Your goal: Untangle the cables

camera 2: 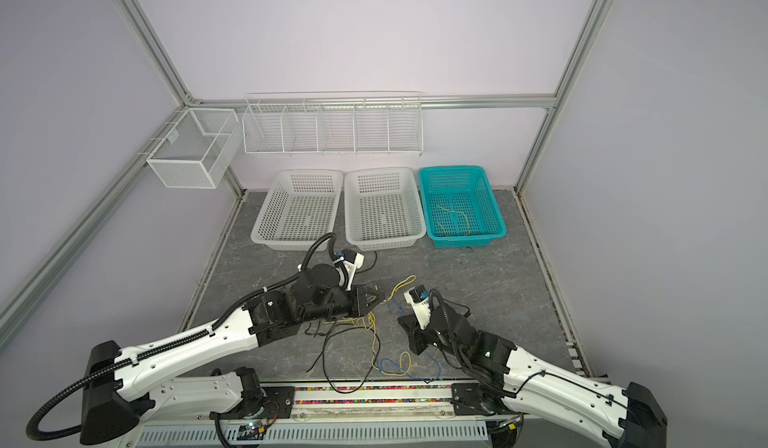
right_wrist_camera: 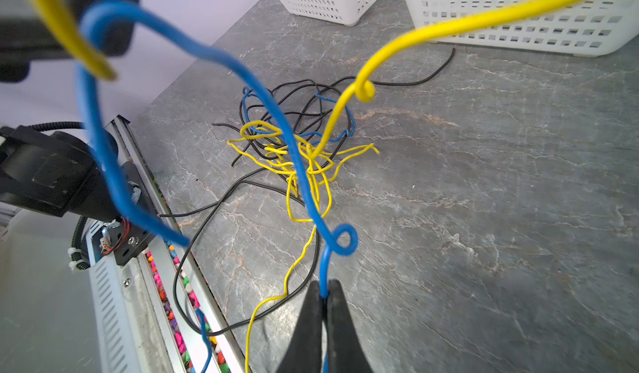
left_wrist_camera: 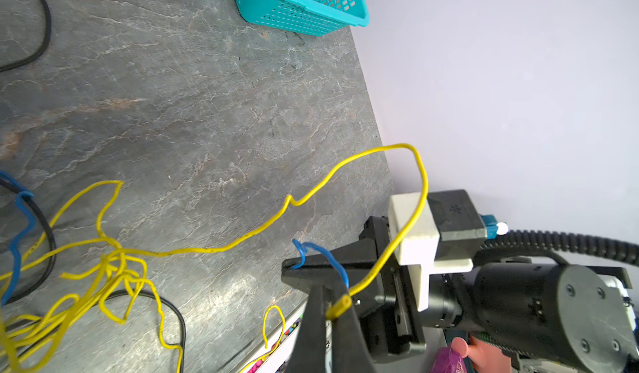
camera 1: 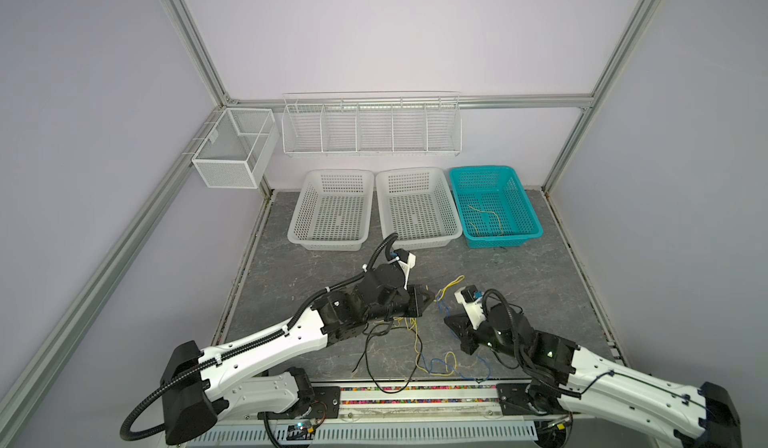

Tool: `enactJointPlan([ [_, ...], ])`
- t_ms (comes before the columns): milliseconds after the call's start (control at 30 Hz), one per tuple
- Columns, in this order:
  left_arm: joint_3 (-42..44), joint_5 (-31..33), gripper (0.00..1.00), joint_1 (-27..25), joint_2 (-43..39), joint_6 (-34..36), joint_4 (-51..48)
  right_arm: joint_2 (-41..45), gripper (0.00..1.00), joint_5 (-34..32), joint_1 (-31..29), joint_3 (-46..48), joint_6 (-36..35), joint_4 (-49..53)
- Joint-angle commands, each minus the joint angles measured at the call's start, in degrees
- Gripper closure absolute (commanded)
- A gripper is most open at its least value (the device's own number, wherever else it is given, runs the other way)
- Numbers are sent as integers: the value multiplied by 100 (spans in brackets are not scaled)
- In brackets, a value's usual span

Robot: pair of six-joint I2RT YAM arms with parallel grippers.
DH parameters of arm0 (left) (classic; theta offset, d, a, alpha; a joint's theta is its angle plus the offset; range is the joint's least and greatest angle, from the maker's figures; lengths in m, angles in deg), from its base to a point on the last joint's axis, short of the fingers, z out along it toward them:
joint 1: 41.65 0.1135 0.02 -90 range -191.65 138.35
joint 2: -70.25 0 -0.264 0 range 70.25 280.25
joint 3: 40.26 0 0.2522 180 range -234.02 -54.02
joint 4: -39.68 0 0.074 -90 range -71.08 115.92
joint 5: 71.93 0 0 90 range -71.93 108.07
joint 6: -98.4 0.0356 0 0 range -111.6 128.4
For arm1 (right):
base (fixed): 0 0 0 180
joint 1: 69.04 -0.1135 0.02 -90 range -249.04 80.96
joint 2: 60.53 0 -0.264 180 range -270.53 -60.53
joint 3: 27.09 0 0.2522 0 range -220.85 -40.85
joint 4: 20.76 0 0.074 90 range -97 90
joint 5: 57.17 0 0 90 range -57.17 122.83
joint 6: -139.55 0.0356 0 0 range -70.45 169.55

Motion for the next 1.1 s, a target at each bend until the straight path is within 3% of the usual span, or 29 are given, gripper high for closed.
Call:
enactJointPlan([
  [0, 71, 174, 100, -32, -270, -147, 7, -218, 94, -227, -126, -68, 490, -163],
  [233, 66, 653, 100, -1, -748, -27, -487, -818, 94, -1833, -529, -568, 926, 1042],
  [367, 440, 958, 100, 171, -1307, -116, -742, -807, 94, -2364, -528, -614, 1263, 1616],
  [500, 850, 741, 100, 530, -1858, -228, -865, -807, 94, -2685, -524, -557, 1497, 1931],
  [667, 1061, 786, 100, 610, -2150, -214, -1114, -834, 94, -3202, -513, -709, 1743, 2476],
  [900, 1185, 874, 100, 645, -2415, -156, -1156, -979, 94, -3474, -473, -965, 1748, 2895],
  [1067, 1118, 801, 99, 664, -2216, -38, -1092, -991, 94, -2745, -485, -960, 1164, 2233],
])
